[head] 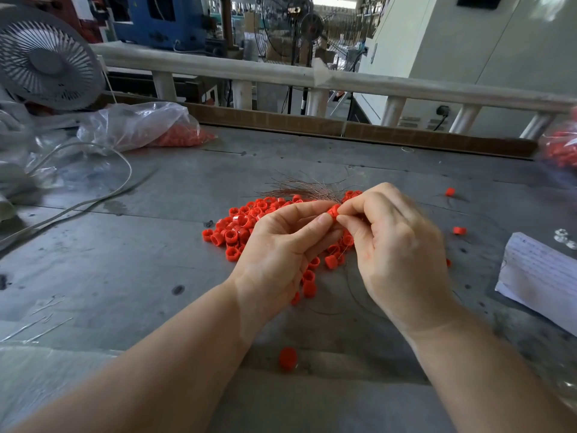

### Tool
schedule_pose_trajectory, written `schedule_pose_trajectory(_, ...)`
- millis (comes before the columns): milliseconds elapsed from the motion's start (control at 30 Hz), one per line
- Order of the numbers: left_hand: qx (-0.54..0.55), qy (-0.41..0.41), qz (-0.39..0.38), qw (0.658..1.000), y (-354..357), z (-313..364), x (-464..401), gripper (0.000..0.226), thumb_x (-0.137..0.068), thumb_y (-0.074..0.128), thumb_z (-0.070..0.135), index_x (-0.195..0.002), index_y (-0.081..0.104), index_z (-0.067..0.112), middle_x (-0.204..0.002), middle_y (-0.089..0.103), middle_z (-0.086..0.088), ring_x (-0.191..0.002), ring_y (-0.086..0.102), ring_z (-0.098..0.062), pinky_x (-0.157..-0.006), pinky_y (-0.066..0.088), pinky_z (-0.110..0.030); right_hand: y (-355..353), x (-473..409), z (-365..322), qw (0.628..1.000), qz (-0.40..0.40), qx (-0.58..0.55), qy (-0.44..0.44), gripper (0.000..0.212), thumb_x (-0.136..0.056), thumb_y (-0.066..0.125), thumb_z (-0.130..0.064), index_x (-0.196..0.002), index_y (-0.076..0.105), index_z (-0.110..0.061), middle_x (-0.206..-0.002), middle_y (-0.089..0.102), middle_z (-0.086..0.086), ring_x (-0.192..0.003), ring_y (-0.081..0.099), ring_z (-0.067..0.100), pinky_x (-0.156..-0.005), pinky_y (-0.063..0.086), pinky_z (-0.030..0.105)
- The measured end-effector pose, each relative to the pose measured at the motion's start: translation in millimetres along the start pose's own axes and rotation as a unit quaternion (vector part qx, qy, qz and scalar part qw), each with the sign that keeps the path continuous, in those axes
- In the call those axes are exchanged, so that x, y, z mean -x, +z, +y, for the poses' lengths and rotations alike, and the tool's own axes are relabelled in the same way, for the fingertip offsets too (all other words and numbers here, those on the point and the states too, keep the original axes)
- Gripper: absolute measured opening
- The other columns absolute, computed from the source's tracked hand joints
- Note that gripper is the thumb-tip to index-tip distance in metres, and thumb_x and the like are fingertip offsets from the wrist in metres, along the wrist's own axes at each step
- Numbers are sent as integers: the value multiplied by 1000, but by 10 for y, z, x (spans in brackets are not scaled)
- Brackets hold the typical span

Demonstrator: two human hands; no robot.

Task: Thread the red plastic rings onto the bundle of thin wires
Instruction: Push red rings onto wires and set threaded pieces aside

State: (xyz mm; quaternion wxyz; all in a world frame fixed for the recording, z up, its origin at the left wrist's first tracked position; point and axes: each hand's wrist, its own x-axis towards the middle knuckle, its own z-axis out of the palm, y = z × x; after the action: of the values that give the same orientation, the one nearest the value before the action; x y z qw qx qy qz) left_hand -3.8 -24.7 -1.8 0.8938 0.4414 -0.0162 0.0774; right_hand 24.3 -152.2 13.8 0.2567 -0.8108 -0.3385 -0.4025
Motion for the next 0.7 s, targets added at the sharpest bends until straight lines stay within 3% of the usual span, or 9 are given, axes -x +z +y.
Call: schedule_pose_trajectory(700,-56,29,8,998,2,8,14,15,-76,60,2,-89,67,6,-80,73,-5,-78,70,-13,-72,56,-20,-4,0,17,1000,-18,-21,2,10,-86,61,-8,-79,65,-2,-78,61,8,-73,59,24,-65,46,30)
